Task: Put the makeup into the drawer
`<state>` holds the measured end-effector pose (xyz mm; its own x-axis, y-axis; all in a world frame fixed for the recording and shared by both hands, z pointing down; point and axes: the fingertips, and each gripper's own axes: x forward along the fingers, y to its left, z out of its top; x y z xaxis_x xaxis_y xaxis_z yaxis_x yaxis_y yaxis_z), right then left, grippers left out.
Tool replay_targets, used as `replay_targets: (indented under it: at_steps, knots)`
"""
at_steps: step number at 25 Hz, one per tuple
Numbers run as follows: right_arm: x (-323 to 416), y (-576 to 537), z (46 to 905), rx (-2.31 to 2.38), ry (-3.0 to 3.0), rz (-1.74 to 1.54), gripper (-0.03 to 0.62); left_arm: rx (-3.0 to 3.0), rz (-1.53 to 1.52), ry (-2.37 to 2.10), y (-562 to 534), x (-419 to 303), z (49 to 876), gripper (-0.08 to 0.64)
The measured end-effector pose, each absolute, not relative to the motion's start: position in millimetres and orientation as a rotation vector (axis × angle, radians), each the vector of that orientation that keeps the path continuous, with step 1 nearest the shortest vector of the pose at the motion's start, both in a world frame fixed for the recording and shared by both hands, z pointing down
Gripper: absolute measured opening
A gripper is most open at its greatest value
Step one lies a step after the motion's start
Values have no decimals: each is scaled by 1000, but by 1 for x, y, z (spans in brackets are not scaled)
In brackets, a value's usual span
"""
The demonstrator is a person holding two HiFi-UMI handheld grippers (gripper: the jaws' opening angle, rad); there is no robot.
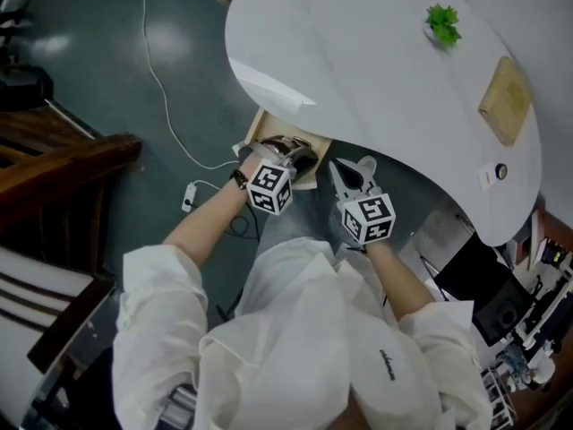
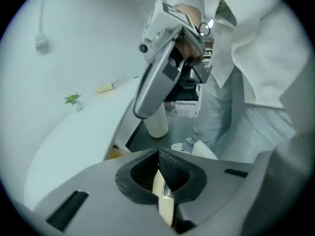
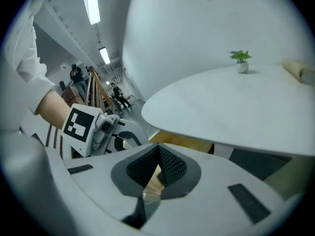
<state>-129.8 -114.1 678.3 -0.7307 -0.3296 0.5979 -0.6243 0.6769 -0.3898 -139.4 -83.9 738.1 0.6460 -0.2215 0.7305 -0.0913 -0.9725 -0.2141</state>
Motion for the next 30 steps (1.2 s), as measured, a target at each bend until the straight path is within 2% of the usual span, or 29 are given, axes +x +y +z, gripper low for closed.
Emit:
replay_targets:
  at_steps: [9,18,23,30]
  knots:
    - [-63,-153,541,996,-2583,699,17,-2923,-620,1111,-127,-124,544,25]
    - [31,-186,433,1393,-2664,505,17,-2812,-39,1543,-173,-113,389,25]
    - [90,-193,393,1594,-2653,422,17,-2760,75,1600,-187,-105,339,26]
    - [151,-198,350,1796,-2639,307,17,-2690,77,1577,-199,-99,307,25]
